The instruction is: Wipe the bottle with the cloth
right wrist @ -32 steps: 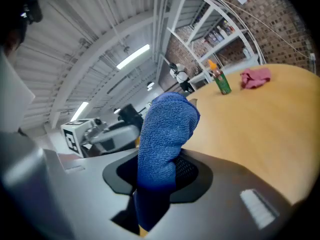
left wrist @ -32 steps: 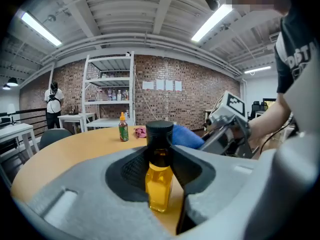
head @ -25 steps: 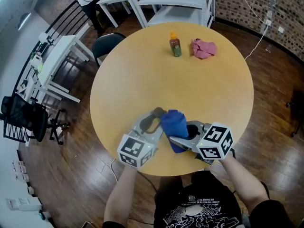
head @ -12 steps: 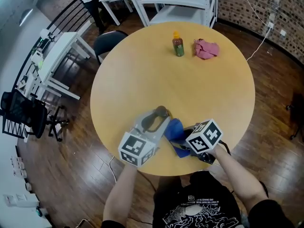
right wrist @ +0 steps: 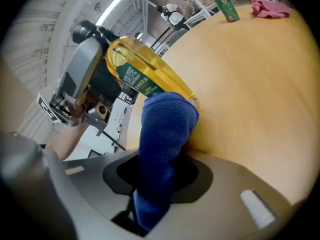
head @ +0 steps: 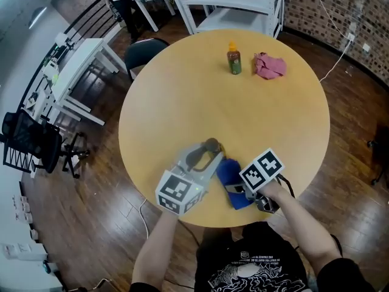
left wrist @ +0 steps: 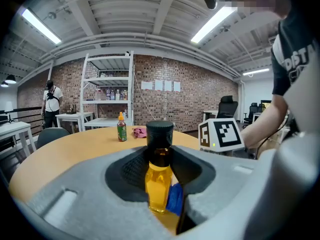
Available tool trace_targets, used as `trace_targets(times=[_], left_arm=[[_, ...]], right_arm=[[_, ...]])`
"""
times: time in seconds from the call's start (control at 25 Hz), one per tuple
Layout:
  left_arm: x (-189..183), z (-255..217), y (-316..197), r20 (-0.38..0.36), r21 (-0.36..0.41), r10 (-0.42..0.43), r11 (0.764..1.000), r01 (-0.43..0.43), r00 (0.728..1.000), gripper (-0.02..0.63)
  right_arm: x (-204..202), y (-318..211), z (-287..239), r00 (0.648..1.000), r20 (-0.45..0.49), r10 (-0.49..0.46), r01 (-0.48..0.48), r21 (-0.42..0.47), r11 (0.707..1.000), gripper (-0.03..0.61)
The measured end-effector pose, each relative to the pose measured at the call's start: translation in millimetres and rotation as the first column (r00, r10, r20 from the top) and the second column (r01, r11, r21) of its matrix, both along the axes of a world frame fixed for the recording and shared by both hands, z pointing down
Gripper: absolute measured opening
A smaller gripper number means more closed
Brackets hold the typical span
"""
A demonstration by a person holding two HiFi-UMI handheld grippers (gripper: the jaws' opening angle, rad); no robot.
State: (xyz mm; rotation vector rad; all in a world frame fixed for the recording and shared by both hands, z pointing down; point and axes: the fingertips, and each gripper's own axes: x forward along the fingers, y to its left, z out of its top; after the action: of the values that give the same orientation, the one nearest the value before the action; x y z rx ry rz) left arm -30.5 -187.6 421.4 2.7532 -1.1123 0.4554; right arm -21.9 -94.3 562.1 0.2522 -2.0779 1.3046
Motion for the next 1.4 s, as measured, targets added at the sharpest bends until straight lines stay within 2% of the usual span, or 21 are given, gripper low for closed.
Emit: trace_targets(times=[0.12,0.24,0.44,0.56,0.64,0.76,0.88,1.04,1.24,1.4], left_arm=[[1,2,1,0.001,0.0,0.008,1.0,-0.008,1.0,0.133],[-3,1,3,0.0,0.005,0.01,1.0,-0.01,1.0,0.133],[0,1,5,0.001,0.006,0.015,1.0,-0.015,1.0,0.133],[3,1,4,0.004,0.001,0.023,1.0,-0.023,1.0,0.133],[3,1,4,0.002,0.0,0.026,1.0,-0.026,1.0,0.133],[4,1,3,0.001,0.002,0.026,1.0,-0.026,1.0,0.133],[8,3,1,0.01,0.003,0.036,0.999,-0.036,0.999,0.133],[12,5,4,0.02,0.004,0.051,0.999,-0.051,0.999,0.133],[16,4,3,0.017,0.012,0.045,0.999,-0.045,0.999,0.133],[18,4,2,0.01,0.014,0.047,0.999,-0.047,0.999,0.133]], right_arm=[[15,-12,-26,0.999,0.038,0.03,-0.032,0.062,0.998,0.129],[26,-41,-77,0.99,0.116,0.075,-0.091,0.141,0.986,0.129],[24,-106,-165,0.965,0.244,0.099,-0.175,0.314,0.933,0.129],[14,-138,-192,0.96,0.264,0.09,-0.193,0.394,0.898,0.129],[2,-156,-201,0.955,0.285,0.084,-0.202,0.416,0.887,0.129],[-24,-176,-203,0.944,0.325,0.064,-0.195,0.388,0.901,0.129],[-42,-197,-186,0.945,0.324,0.041,-0.161,0.353,0.922,0.129],[-66,-185,-149,0.936,0.346,-0.058,-0.013,0.201,0.979,0.129],[-72,-179,-110,0.935,0.335,-0.112,0.077,0.116,0.99,0.129],[-75,-175,-80,0.945,0.287,-0.159,0.131,0.114,0.985,0.129]])
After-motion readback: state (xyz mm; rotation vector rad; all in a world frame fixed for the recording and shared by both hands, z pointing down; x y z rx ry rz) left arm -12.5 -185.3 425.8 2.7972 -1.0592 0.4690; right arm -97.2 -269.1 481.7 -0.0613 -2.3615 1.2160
